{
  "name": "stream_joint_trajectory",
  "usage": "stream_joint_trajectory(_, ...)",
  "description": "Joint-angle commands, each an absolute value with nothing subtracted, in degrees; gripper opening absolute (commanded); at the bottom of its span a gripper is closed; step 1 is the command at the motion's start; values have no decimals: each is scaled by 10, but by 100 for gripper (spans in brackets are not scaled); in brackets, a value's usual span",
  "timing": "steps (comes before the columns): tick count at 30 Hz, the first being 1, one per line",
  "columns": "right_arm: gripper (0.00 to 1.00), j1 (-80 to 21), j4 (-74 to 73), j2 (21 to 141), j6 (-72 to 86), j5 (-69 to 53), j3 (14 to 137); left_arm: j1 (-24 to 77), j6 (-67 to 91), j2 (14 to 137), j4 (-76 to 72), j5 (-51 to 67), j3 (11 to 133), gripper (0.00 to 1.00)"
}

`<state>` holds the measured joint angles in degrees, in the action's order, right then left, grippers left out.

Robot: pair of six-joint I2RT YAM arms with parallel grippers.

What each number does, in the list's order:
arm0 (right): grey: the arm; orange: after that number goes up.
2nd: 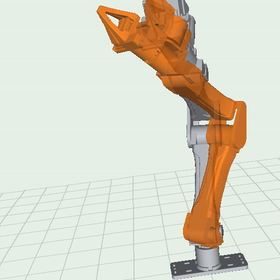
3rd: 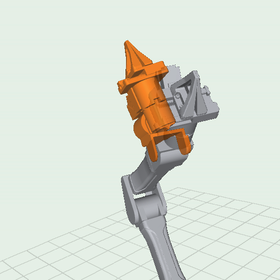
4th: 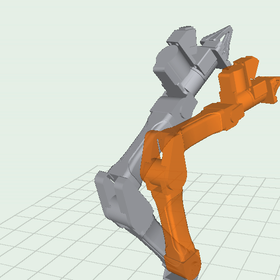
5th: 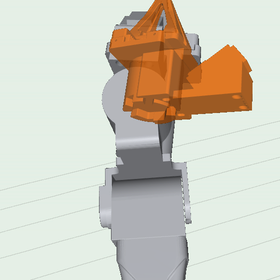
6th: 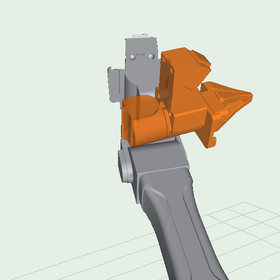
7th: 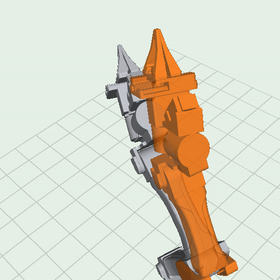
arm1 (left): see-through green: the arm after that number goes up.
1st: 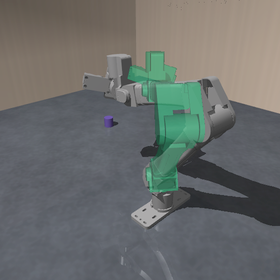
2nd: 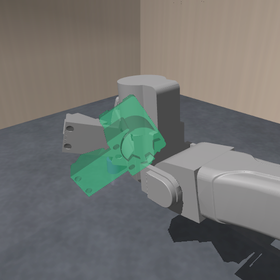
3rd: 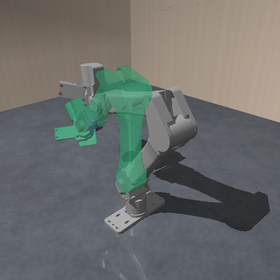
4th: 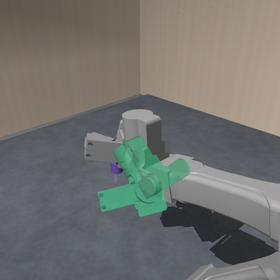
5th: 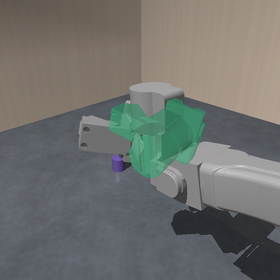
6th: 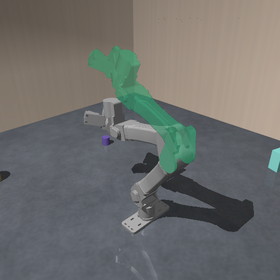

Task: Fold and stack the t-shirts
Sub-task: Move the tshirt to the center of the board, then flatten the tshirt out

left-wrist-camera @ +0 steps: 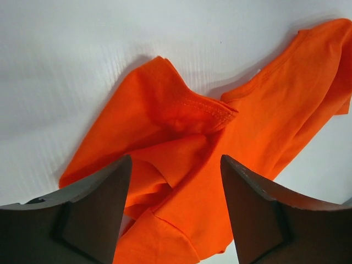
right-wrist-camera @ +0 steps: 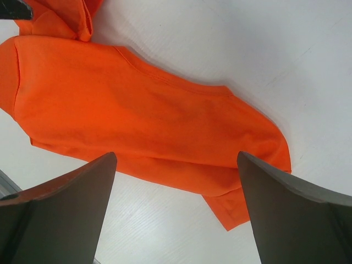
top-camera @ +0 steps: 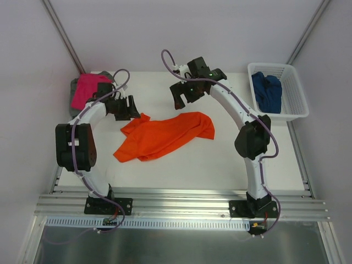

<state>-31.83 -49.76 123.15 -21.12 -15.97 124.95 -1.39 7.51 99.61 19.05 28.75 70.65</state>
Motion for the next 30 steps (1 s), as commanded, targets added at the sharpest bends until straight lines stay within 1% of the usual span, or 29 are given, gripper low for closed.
stream_joint_trajectory(1, 97, -316, -504, 1192, -197, -169, 1250, -1, 57, 1001, 200, 319, 693, 62)
stream_joint_trajectory(3, 97, -315, -502, 1193, -196, -164, 1259, -2, 62, 1008, 199, 321, 697, 58)
stream_joint_trajectory(10, 97, -312, -499, 1199, -193, -157, 1267, 32, 67, 1055, 197, 326, 736, 58)
stream_joint_trajectory(13, 97, -311, -499, 1197, -194, -156, 1264, 40, 67, 1070, 197, 331, 747, 53)
stream_joint_trajectory(16, 97, -310, -500, 1195, -196, -152, 1260, 47, 66, 1077, 195, 336, 754, 39)
stream_joint_trajectory(17, 97, -310, -498, 1194, -196, -151, 1259, 49, 66, 1078, 194, 335, 756, 29)
stream_joint_trajectory(19, 97, -309, -499, 1196, -196, -150, 1257, 52, 66, 1078, 194, 331, 757, 20)
stream_joint_trajectory(20, 97, -309, -498, 1196, -196, -150, 1257, 53, 65, 1078, 194, 328, 757, 12)
stream_joint_trajectory(21, 97, -308, -499, 1195, -196, -150, 1257, 54, 64, 1075, 194, 323, 755, 0)
stream_joint_trajectory(24, 97, -308, -497, 1197, -197, -151, 1259, 56, 64, 1060, 194, 306, 757, 0)
stream_joint_trajectory(28, 97, -309, -495, 1200, -197, -149, 1262, 56, 64, 1027, 192, 268, 795, 0)
stream_joint_trajectory(30, 97, -309, -491, 1201, -197, -143, 1265, 56, 62, 1017, 193, 228, 816, 0)
